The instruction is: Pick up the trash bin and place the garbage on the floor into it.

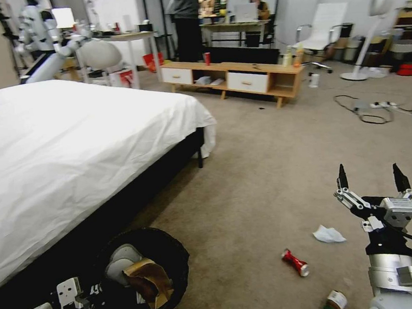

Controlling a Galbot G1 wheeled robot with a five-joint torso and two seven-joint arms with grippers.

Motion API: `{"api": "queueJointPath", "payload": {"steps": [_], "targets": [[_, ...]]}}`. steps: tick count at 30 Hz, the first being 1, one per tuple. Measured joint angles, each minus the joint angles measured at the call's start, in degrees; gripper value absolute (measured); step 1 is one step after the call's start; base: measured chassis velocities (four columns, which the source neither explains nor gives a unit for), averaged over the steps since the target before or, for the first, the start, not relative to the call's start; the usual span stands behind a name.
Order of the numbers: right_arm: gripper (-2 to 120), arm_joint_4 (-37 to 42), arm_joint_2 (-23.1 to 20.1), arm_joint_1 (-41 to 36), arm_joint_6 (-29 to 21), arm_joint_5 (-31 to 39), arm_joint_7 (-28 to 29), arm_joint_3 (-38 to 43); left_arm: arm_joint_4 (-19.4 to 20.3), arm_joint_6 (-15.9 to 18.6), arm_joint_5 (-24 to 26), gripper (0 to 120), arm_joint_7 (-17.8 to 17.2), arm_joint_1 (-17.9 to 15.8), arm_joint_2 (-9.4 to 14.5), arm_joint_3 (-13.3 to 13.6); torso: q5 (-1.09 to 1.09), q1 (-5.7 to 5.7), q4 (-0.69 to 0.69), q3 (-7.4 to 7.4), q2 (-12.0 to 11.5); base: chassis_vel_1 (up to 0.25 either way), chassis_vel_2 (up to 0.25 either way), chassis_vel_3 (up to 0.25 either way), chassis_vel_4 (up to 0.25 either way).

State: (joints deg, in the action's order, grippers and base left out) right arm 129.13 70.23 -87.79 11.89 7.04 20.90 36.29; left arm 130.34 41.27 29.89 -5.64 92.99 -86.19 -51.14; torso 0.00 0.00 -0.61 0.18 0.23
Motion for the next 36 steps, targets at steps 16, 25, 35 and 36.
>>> {"api": "queueJointPath", "payload": {"steps": [16,25,35,36], "targets": [[100,-0.9,0.6,0.4,0.1,-0.5,-0.1,-1.0,0.3,0.1,0.6,2,-0.1,0.4,0.2,-0.6,0.00,0.00,-0.02,0.00,0.0,-0.122,-0.119,-0.121,-0.119],[100,-1.8,0.8,1.0,0.2,-0.7,-0.5,-2.6,0.3,0.1,1.5,2,-1.0,0.4,0.2,-1.2,0.00,0.00,0.03,0.00,0.0,-0.024,-0.026,-0.024,-0.022],[100,-3.4,0.6,1.6,1.5,-0.8,-2.0,-3.8,0.4,0.1,2.0,2,-1.5,0.3,0.1,-1.6,0.00,0.00,0.00,0.00,0.0,0.000,0.000,0.000,0.000],[100,-3.4,0.6,1.6,1.5,-0.8,-2.0,-3.8,0.4,0.1,2.0,2,-1.5,0.3,0.1,-1.6,0.00,0.00,0.00,0.00,0.0,0.000,0.000,0.000,0.000]]}}
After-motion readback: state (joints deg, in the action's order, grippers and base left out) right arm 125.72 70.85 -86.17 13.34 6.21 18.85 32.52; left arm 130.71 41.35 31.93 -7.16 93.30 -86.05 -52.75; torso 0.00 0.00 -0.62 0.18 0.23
